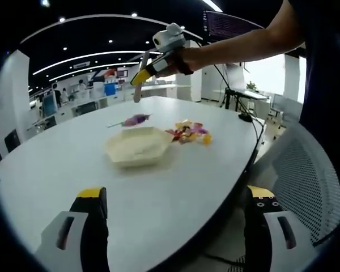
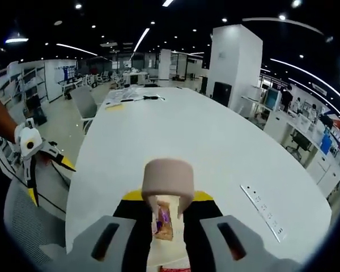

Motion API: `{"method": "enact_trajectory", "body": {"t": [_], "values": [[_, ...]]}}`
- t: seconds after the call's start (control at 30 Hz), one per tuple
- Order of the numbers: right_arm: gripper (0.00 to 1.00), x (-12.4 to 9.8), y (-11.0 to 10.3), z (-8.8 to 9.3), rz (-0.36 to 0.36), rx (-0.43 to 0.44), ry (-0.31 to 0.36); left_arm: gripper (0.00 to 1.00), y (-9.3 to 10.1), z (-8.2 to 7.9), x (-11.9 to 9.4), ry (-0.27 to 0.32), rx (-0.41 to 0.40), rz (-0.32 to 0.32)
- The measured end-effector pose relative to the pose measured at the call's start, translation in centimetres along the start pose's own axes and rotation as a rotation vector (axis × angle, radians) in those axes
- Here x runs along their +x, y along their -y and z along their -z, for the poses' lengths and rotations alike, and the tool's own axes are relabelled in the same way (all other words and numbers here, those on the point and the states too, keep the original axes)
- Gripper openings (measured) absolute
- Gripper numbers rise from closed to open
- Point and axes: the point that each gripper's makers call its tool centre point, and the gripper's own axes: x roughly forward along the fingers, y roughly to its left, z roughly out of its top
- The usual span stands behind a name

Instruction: Place the target food into the container with the food tongs after gripping and lifting it, then release it inside without dropping or visibly crushing the food.

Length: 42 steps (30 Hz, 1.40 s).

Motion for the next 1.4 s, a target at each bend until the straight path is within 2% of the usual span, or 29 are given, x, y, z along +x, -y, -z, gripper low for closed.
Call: {"method": "enact_trajectory", "body": {"t": [0.27,0.47,0.6,0.83,1.13,1.17,1.23,1.4], "values": [[0.20,-0.6,0.4,0.4,0.007,-0.001,-0.009,0.97,-0.2,0.0,0.0,-0.001,-0.002,0.000],[0.20,-1.8,0.4,0.9,0.014,-0.008,-0.010,0.97,-0.3,0.0,0.0,-0.002,-0.006,0.000],[0.20,-3.1,0.6,1.7,0.028,-0.016,-0.012,0.99,-0.3,0.0,0.2,-0.001,-0.024,0.012],[0.20,-6.0,0.9,3.7,0.054,-0.012,-0.025,0.99,-1.0,-0.7,0.0,0.030,-0.040,-0.014],[0.21,-9.1,0.5,5.8,0.077,0.000,-0.028,0.99,-0.9,-0.5,0.0,0.027,-0.034,-0.019],[0.21,-9.5,0.5,6.2,0.084,-0.012,-0.037,0.99,-1.4,-0.7,-0.1,0.036,0.003,-0.048],[0.21,-10.0,0.3,6.7,0.085,-0.013,-0.039,0.99,-1.4,-0.9,-0.3,0.049,-0.003,-0.051],[0.21,-11.5,0.0,7.5,0.096,-0.020,-0.045,0.99,-1.2,-0.5,-0.1,0.028,-0.023,-0.040]]}}
